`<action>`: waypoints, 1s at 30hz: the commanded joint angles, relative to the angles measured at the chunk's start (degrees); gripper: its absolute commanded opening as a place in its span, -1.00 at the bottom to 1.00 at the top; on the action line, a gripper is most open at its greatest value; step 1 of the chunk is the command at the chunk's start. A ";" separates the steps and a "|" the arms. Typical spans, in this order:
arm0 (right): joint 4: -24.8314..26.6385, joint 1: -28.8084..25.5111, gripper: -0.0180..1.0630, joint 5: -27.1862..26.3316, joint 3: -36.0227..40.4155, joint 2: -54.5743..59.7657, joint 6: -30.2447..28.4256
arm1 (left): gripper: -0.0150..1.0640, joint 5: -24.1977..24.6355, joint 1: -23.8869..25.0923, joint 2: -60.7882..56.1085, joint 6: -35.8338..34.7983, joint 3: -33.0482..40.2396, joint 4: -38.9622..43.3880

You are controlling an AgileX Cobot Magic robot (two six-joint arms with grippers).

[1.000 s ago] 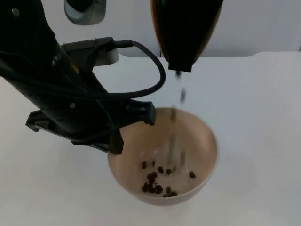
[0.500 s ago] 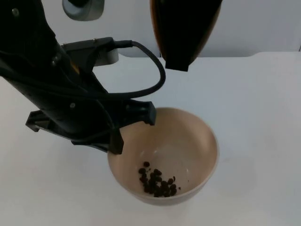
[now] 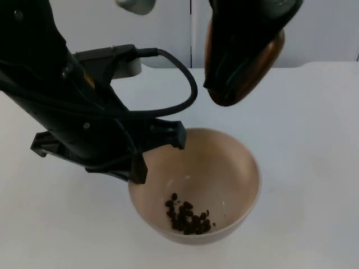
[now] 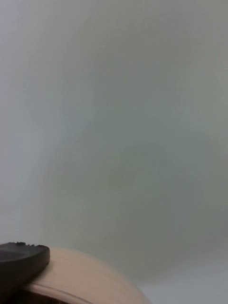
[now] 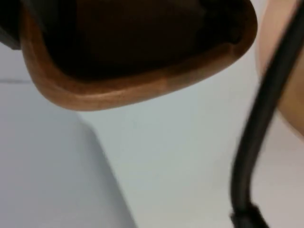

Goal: Pick up the bowl with the left hand and pour the coffee beans from the cup into the bowl with the right hand.

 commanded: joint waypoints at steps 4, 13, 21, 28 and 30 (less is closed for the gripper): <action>3.67 -2.51 -0.97 0.14 0.00 -3.09 1.41 | -0.98 -0.17 -0.35 -0.14 -0.51 -0.30 -0.59; 12.79 -6.36 -0.97 -3.74 0.00 -3.88 1.41 | -0.98 -0.17 -0.35 -0.14 -0.51 -0.30 -0.59; 18.58 -9.39 -0.97 -5.71 0.00 -3.88 0.04 | -0.98 -0.17 -0.35 -0.14 -0.51 -0.30 -0.59; 29.54 -15.18 -0.97 -10.77 0.00 -4.98 -3.95 | -0.98 0.05 -0.35 -0.14 -0.51 -0.30 -0.69; 31.37 -15.95 -0.97 -11.33 0.00 -5.23 -4.67 | -0.98 0.05 -0.35 -0.14 -0.51 -0.30 -0.69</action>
